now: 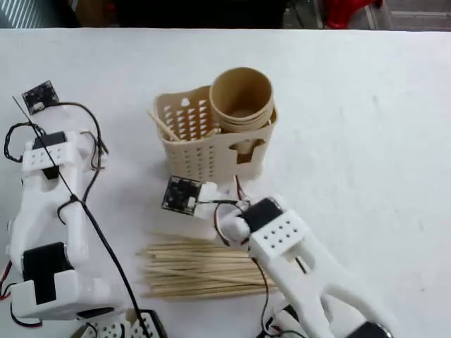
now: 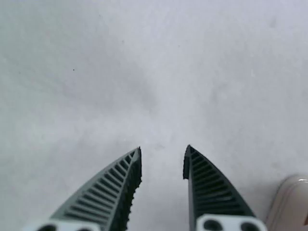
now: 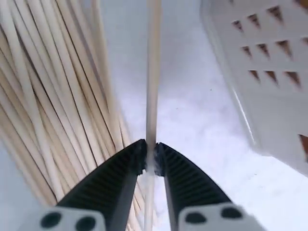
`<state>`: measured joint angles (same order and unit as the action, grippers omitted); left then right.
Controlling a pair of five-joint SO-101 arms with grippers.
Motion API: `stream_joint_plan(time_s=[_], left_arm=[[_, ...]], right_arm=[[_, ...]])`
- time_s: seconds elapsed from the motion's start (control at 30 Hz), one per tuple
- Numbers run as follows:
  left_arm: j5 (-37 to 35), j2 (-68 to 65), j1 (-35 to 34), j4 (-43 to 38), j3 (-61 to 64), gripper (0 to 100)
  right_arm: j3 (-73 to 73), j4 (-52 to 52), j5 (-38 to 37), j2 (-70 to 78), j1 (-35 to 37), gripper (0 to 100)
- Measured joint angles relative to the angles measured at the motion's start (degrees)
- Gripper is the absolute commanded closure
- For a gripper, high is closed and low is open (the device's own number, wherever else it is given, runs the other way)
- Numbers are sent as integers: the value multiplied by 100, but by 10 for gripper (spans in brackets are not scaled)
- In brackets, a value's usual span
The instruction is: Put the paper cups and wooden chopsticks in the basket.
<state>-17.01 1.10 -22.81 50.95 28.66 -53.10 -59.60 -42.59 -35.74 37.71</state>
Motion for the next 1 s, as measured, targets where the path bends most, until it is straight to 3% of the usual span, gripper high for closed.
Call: stream_joint_plan(time_s=[0.23, 0.4, 0.53, 0.7, 1.0], left_arm=[[0, 0, 0, 0, 0, 838], [0, 0, 0, 0, 0, 838], [0, 0, 0, 0, 0, 838], [0, 0, 0, 0, 0, 838], [0, 0, 0, 0, 0, 838]], right_arm=[[492, -308, 835, -1881, 0, 981], [1697, -123, 2092, -2462, 0, 981], [2453, 949, 2980, -2163, -26, 981], [2629, 2813, 3077, -1222, -9, 981], [2629, 4220, 3367, 70, -9, 981]])
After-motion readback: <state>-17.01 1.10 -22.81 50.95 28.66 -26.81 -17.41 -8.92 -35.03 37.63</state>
